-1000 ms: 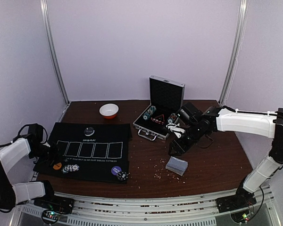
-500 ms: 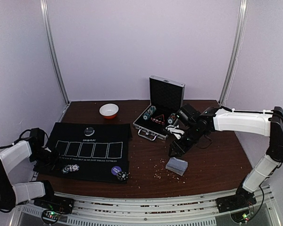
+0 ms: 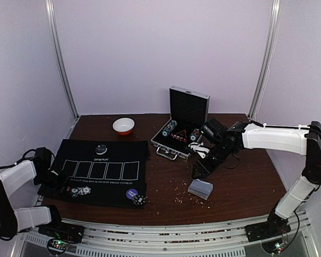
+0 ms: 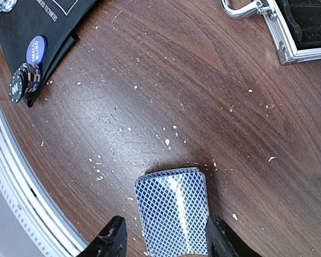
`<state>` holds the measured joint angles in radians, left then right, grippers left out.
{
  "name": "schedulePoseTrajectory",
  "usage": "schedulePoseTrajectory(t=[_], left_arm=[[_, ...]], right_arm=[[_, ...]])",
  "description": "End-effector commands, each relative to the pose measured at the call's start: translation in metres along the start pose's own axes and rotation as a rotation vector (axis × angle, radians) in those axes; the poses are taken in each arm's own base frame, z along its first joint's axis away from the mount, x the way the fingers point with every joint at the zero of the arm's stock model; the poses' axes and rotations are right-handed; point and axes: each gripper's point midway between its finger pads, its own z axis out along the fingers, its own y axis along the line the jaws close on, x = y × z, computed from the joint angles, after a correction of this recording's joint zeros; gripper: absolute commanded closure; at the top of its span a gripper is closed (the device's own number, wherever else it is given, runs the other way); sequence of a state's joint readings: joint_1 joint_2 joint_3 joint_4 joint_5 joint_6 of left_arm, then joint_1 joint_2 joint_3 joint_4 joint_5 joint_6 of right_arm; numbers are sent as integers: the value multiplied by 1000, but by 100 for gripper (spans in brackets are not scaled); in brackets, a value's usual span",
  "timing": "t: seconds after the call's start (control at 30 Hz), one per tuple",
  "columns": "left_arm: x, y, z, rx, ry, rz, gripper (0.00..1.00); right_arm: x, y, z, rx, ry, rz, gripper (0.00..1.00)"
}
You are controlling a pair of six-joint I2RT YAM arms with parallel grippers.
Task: Distribute texas hold em gaming equipment
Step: Place the poker chip in the big blind area, then pick up the face-down deck piles from the center of the board.
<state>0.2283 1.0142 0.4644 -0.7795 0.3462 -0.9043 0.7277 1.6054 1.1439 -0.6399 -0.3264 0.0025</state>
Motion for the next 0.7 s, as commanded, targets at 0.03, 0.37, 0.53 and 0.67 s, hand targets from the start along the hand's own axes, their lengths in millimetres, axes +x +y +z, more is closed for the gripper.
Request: schedulePoseTrajectory(t=[0.03,0.37,0.53,0.67], left_arm=[[-9,-2,-7,-34,-34,13,59],[-43,-28,-45,-59,-186,101,50],[-78,-85,-96,10,-404,253,45],[-82,-157,-135,58,-569,494,32]], right_arm=[[-5,-1,-6,-2,-4,1,47],[-14,-6,-17,35,-38,-4,43],[-8,-32,-19,187,-21,27,1],[6,-43,-17,272,24,44,0]])
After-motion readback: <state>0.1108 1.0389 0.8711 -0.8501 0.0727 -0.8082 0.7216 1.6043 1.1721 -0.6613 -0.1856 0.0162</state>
